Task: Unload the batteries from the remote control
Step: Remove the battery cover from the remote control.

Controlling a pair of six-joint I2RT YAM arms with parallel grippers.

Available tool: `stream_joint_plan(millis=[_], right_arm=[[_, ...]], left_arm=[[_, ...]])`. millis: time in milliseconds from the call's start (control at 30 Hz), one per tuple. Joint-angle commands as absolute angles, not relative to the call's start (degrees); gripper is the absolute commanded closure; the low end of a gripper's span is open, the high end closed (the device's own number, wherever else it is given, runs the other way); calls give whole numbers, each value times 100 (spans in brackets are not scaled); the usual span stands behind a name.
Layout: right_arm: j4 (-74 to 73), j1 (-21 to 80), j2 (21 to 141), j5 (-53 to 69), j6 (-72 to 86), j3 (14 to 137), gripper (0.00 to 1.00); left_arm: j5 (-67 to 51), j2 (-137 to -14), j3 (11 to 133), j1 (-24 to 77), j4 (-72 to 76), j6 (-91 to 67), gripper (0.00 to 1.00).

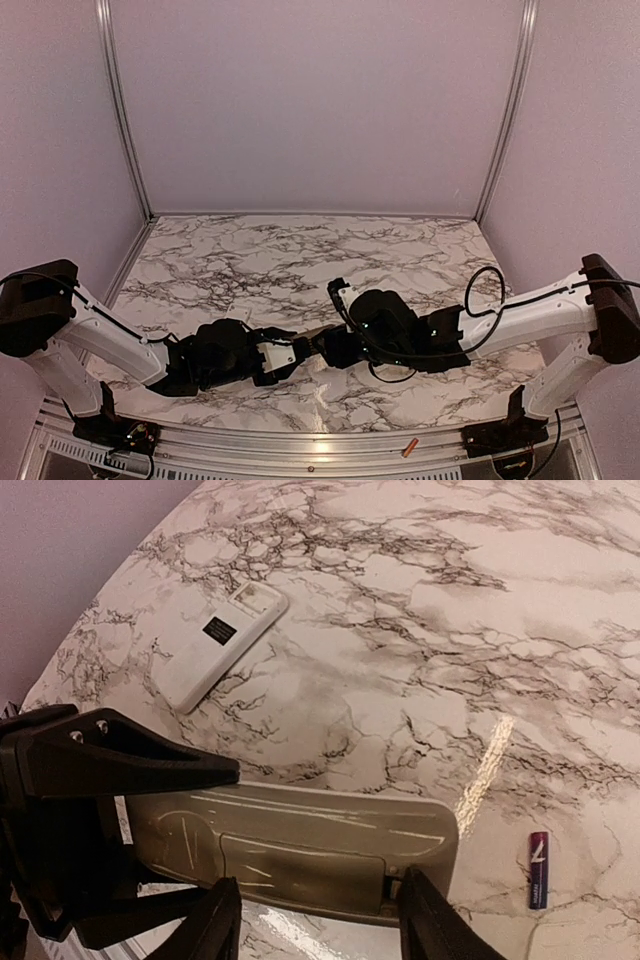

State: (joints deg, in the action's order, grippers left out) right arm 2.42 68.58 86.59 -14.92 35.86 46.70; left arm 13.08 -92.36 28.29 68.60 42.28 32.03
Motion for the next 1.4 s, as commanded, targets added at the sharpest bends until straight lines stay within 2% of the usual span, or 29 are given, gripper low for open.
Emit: stream_joint_plan(millis=[0, 600, 1367], right_arm=[[400, 6869, 8980, -1683, 3803, 4767, 48], [2117, 6676, 8658, -91, 3848, 4027, 52], [3223, 6339, 8319, 1004, 3875, 3345, 54]], left_arm=[[1157, -9218, 3063, 6891, 4719, 3103, 100], [1112, -9214, 3030, 6891, 4798, 3120, 100], [933, -9150, 2866, 6893, 5076, 3194, 100]])
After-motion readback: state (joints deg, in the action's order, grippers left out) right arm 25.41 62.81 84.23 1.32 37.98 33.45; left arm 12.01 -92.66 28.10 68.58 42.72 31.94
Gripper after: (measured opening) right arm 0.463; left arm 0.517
